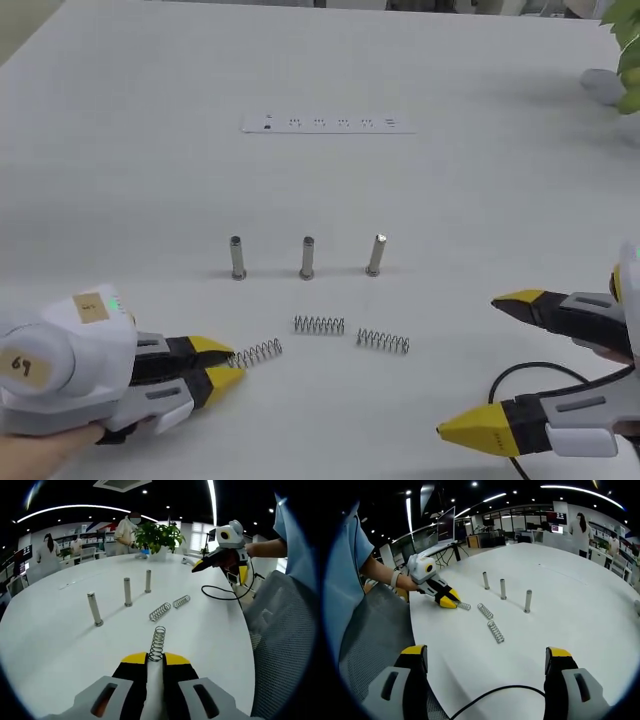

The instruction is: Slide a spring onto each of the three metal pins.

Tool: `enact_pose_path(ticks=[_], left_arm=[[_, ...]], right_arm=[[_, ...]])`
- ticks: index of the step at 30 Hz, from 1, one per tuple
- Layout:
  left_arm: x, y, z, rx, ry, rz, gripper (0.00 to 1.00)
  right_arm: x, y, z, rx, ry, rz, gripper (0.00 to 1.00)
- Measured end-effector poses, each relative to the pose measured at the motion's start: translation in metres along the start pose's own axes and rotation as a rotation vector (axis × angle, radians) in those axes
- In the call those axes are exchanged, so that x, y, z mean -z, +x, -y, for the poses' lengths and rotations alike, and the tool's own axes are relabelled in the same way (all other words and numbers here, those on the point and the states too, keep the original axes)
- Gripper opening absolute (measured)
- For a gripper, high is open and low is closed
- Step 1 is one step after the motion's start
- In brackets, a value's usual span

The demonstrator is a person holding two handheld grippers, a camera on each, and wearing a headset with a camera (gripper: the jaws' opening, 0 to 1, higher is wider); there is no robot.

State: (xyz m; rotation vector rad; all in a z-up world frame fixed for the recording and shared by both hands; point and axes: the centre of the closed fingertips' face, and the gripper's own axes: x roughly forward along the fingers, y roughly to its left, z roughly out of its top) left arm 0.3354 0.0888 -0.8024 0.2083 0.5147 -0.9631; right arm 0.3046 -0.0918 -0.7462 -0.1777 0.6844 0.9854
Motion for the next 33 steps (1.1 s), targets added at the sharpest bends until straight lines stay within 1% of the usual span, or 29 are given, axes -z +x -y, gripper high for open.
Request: enact_pose_path(ticks=[10,11,24,26,28,33], left_arm=[[0.0,0.001,-0.002,-0.003,-0.003,-0.002,0.02],[0.0,0.001,-0.002,-0.004,0.003,-0.003,0.02],[-0.006,-0.002,-0.004,-0.012,-0.002,0.014,0.02],[-0.009,-0.003,-0.004,-0.01,-0.007,0.021,0.02],[-0.015,-0.006,-0.004,-0.014,0.0,0.033,0.02],[-0.035,-0.01,0.0,-0.012,0.011,0.079,0.02]], right_arm=[[0.0,0.0,0.001,0.0,-0.002,-0.001,0.96],[0.0,0.0,0.002,0.001,-0.005,-0.002,0.96],[-0.002,0.001,0.001,-0.001,-0.005,0.0,0.96],[-0.002,0.001,0.001,-0.001,-0.003,0.005,0.96],[-0.003,0.001,0.001,-0.002,-0.004,0.005,0.96],[-0.006,0.002,0.001,-0.001,-0.005,0.014,0.96]])
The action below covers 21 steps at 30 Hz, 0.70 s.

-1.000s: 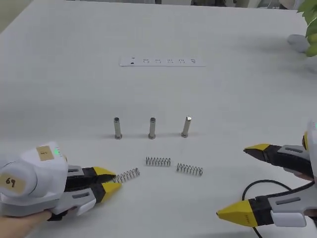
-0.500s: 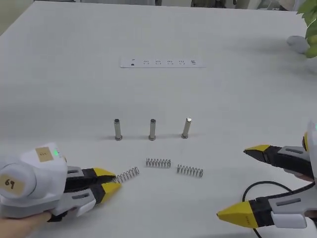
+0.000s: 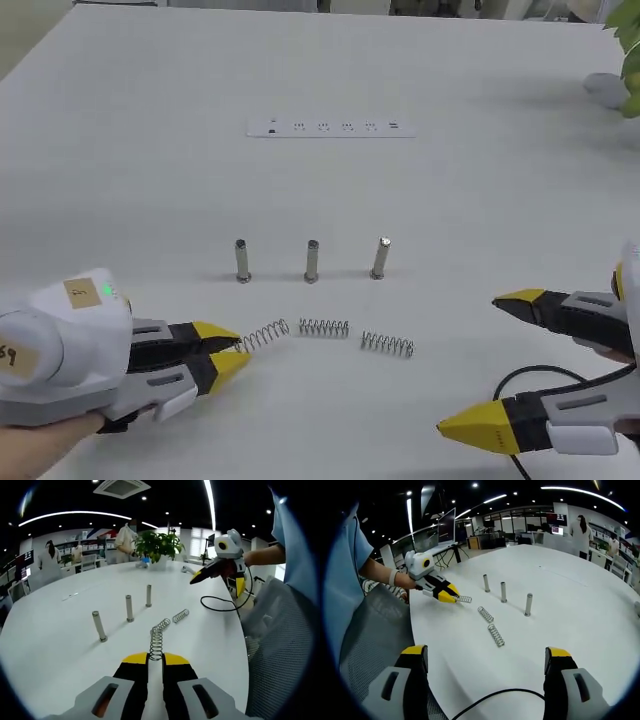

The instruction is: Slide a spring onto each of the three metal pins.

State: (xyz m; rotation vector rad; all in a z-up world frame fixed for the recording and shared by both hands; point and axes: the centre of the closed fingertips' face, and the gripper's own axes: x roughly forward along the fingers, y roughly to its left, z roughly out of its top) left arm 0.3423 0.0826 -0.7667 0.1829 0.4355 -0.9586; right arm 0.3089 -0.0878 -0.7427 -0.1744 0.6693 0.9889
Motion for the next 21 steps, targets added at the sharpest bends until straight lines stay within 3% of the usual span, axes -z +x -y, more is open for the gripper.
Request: enact_pose_path(ticks=[5,10,16,21], left_arm=[[-0.022,-0.001,0.004,0.002,0.015,0.052,0.02],[-0.035,-0.001,0.01,0.01,0.027,0.081,0.02],[-0.045,-0.002,0.024,0.04,0.031,0.109,0.02],[-0.047,-0.001,0.036,0.063,0.055,0.107,0.02]], right_arm=[[-0.006,0.003,-0.003,-0.011,-0.002,0.013,0.96],[-0.015,0.003,-0.004,-0.019,-0.007,0.029,0.95],[-0.031,0.002,-0.006,-0.041,0.048,0.098,0.9],[-0.048,0.003,-0.014,-0.077,0.1,0.162,0.89]])
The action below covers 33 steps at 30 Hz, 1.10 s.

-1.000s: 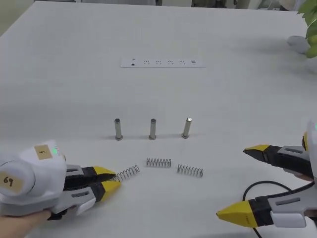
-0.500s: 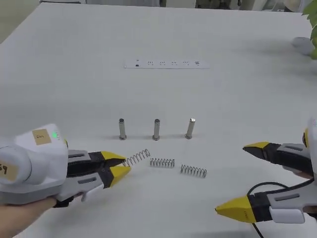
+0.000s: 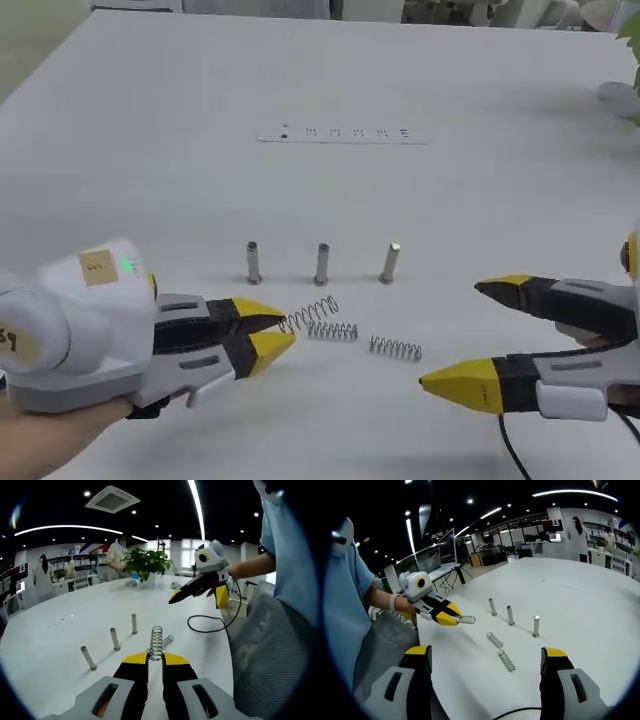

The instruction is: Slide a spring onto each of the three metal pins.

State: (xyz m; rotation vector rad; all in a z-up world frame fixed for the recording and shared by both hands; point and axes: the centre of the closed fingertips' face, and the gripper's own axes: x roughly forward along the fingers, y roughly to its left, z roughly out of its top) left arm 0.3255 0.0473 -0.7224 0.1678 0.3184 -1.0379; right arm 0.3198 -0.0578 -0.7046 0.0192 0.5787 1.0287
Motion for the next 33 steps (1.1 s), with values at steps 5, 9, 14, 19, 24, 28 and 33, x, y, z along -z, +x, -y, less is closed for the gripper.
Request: enact_pose_path(ticks=[5,9,14,19,24,28,33], left_arm=[[-0.002,0.003,0.012,0.038,0.01,0.006,0.02],[-0.003,0.005,0.018,0.056,0.016,0.008,0.02],[-0.006,0.006,0.023,0.079,0.028,0.015,0.02],[-0.01,0.006,0.024,0.09,0.033,0.022,0.02],[-0.014,0.006,0.026,0.101,0.04,0.031,0.02],[-0.017,0.007,0.031,0.117,0.047,0.034,0.02],[-0.018,0.008,0.033,0.126,0.048,0.038,0.02]], right_arm=[[-0.004,0.005,-0.006,-0.026,0.019,0.008,0.84],[-0.003,0.011,-0.013,-0.053,0.029,0.006,0.79],[-0.005,0.018,-0.02,-0.09,0.032,0.001,0.75],[-0.011,0.02,-0.025,-0.127,0.053,0.008,0.63],[-0.012,0.023,-0.027,-0.158,0.071,0.005,0.56],[-0.012,0.024,-0.034,-0.205,0.101,-0.005,0.44],[-0.012,0.026,-0.038,-0.224,0.12,-0.009,0.36]])
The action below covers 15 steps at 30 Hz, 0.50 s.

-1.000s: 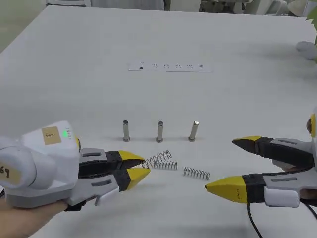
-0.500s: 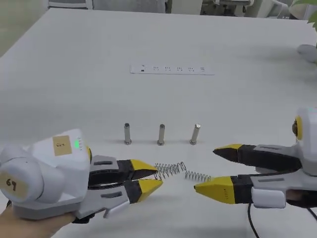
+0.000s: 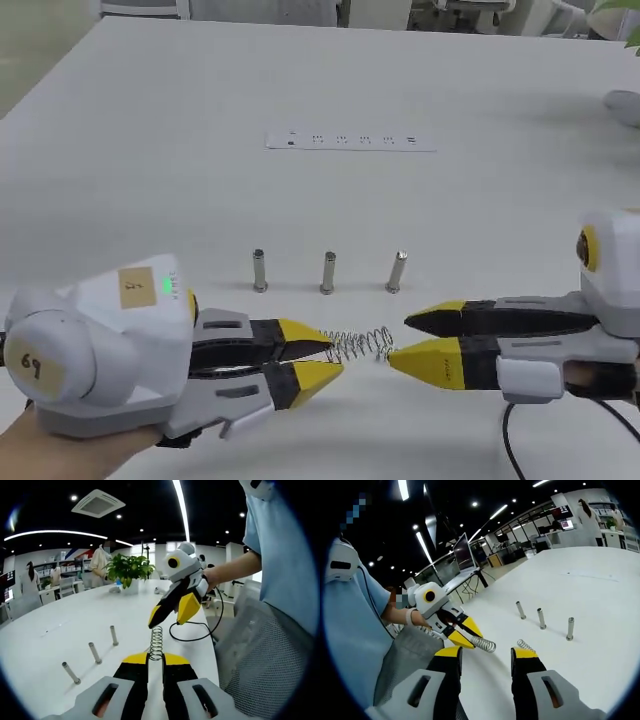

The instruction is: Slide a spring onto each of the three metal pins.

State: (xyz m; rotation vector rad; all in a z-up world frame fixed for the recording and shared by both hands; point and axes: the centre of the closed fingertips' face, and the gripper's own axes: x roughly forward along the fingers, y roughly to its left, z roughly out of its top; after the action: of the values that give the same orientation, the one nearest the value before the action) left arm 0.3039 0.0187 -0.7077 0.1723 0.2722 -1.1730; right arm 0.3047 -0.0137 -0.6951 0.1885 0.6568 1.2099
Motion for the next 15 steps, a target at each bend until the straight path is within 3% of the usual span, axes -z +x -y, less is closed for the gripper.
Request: enact_pose_path(ticks=[15], left_arm=[[-0.0035,0.0018,0.0033,0.017,0.007,0.005,0.02]], right_arm=[[-0.0014,0.0034,-0.0004,-0.042,0.088,0.033,0.24]])
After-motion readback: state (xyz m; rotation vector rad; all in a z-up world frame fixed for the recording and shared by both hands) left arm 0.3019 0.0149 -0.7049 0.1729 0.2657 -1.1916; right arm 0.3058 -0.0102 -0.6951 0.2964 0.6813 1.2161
